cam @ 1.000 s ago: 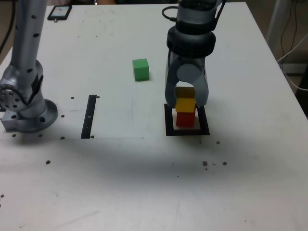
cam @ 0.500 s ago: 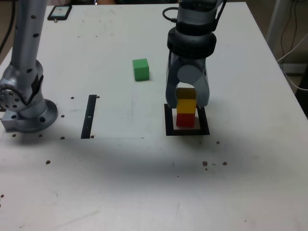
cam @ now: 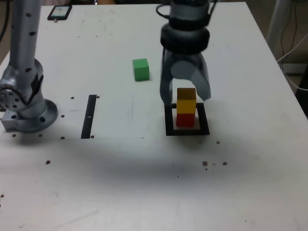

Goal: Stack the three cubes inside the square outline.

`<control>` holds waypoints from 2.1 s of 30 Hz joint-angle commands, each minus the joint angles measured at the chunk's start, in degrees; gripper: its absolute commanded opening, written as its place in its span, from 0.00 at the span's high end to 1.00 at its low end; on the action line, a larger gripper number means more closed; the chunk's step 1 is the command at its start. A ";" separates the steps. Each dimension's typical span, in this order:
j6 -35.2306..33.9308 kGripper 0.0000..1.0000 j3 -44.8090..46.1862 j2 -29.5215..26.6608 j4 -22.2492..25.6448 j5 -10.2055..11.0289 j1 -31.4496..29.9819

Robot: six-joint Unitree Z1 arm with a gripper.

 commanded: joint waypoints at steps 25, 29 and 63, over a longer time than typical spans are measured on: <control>20.72 0.00 8.30 -8.40 2.71 5.69 29.92; 21.74 0.00 11.93 -6.72 -1.53 6.28 32.39; 19.73 0.81 15.02 2.37 -10.12 6.12 31.78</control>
